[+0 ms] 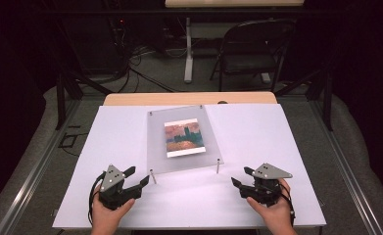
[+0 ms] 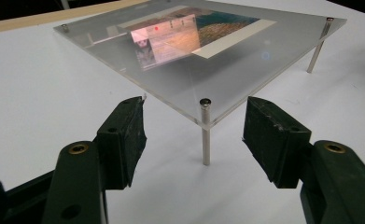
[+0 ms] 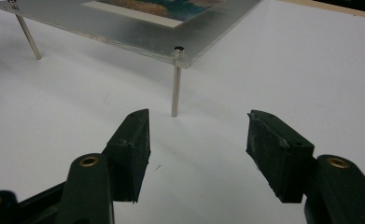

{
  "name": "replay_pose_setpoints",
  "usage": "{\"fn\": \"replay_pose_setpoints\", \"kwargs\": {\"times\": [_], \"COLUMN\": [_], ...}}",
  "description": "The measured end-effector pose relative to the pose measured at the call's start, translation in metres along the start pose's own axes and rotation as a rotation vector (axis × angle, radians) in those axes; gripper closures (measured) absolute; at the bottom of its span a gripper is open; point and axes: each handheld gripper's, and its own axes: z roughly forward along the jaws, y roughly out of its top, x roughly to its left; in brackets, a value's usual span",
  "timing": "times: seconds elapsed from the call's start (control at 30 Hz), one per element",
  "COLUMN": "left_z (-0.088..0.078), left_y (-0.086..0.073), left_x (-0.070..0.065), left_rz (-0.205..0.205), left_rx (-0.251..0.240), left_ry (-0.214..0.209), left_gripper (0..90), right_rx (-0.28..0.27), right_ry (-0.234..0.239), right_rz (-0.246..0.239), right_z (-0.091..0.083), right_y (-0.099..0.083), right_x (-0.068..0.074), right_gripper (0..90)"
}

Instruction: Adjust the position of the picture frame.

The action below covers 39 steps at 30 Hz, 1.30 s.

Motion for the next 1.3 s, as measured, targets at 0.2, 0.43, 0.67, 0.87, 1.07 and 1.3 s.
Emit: {"fn": "replay_pose_setpoints", "kwargs": {"times": [0.2,0.43,0.67,0.87,1.07,1.3], "left_z": [0.000,-0.001,-0.002,-0.001,0.004,0.012], "left_y": [-0.001,-0.002,-0.002,-0.003,-0.006,-0.008], "left_x": [0.001,-0.003,-0.007,-0.009,-0.009,-0.010], "left_rz": [-0.020,-0.033,-0.033,-0.035,-0.048,-0.066], "left_rx": [0.004,0.011,0.017,0.033,0.054,0.092], "left_ry": [-0.002,0.014,-0.003,-0.007,-0.019,-0.034], "left_gripper": [39.8,39.7,42.6,43.5,46.0,50.8], "right_rx": [0.007,0.016,0.021,0.009,0.021,0.020], "right_ry": [-0.001,-0.006,-0.008,0.014,0.029,0.037], "right_rz": [0.000,-0.006,-0.010,-0.001,0.002,-0.009], "right_z": [0.001,0.004,0.007,0.007,0.012,0.020], "right_y": [0.000,0.000,0.000,0.001,0.002,0.005], "right_x": [0.001,0.003,0.005,0.005,0.006,0.007], "right_gripper": [42.8,42.5,41.6,47.1,48.8,52.2]}}
